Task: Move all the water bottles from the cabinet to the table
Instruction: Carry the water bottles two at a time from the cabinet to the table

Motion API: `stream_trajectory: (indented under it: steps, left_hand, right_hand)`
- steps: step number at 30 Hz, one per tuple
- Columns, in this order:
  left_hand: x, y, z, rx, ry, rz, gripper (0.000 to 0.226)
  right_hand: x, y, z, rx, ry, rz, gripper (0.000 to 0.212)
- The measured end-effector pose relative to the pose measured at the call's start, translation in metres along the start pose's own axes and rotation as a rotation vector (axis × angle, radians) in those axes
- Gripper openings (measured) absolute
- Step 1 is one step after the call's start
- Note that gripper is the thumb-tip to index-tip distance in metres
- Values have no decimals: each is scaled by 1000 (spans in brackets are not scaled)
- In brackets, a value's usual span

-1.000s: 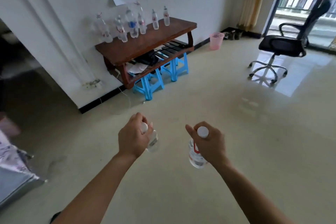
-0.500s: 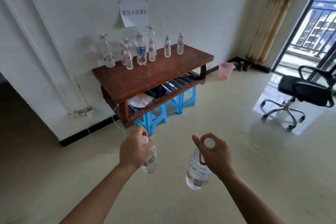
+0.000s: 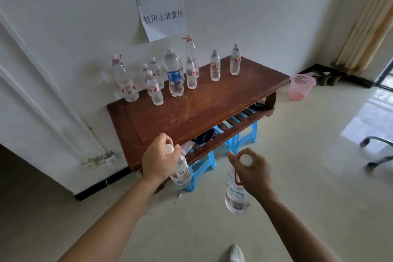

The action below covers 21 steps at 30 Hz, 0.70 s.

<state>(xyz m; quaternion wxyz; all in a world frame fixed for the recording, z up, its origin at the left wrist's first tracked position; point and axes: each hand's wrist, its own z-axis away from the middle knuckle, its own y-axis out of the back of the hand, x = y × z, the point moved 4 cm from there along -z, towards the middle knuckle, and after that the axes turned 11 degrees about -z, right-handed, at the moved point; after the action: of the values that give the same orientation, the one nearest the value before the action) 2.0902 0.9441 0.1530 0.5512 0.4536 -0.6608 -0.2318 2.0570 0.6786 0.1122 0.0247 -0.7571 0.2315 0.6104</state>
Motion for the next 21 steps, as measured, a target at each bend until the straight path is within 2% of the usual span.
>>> stream_trajectory:
  steps: [6, 12, 16, 21]
  left_hand:
    - [-12, -12, -130, 97, 73, -37, 26]
    - [-51, -15, -226, 177, 198, -92, 24]
    - [-108, -31, -291, 154, 273, -110, 23]
    - [-174, -52, -377, 60, 297, -111, 26]
  right_hand:
    - [-6, -70, -159, -117, 110, -28, 35]
    - [-31, -142, -280, -174, 167, -76, 36]
    - [-35, -212, -333, -179, 156, -82, 40]
    - [-36, -305, -387, -232, 100, -29, 34]
